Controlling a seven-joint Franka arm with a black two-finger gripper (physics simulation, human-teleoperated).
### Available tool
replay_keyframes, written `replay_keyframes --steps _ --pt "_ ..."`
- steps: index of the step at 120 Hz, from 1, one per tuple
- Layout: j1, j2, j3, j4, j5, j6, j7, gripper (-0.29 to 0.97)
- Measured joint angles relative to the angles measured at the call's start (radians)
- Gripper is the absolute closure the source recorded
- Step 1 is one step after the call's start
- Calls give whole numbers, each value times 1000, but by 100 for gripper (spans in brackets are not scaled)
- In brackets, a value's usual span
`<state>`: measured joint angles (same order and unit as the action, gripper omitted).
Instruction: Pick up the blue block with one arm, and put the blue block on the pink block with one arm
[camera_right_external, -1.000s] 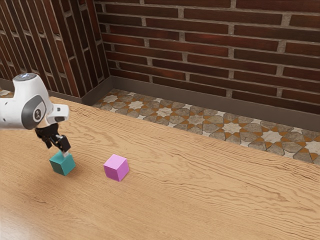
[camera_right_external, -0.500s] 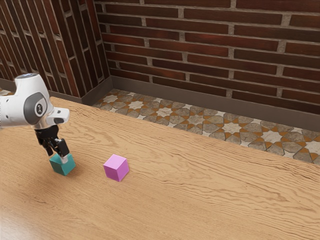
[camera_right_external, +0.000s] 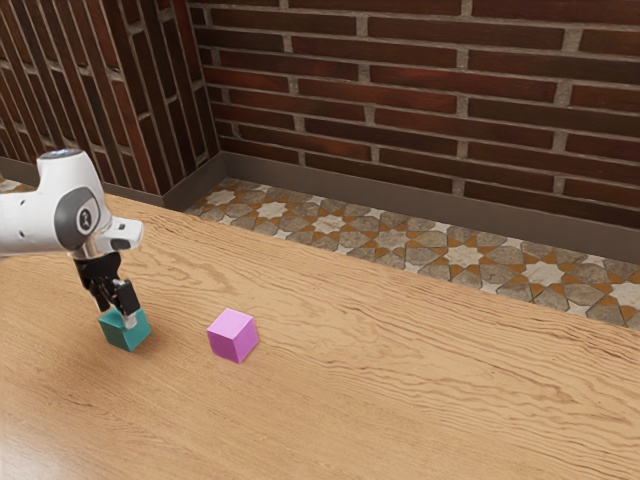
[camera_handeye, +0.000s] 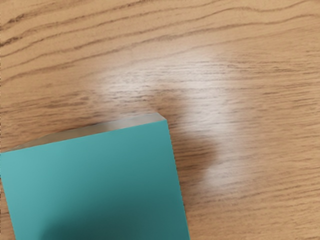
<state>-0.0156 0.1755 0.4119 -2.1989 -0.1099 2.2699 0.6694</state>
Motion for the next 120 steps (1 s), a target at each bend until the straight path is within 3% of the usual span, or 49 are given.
replay_keyframes --steps 87,120 --pt "0 50 0 16 -28 54 34 0" --pt "0 79 1 17 -71 68 36 0"
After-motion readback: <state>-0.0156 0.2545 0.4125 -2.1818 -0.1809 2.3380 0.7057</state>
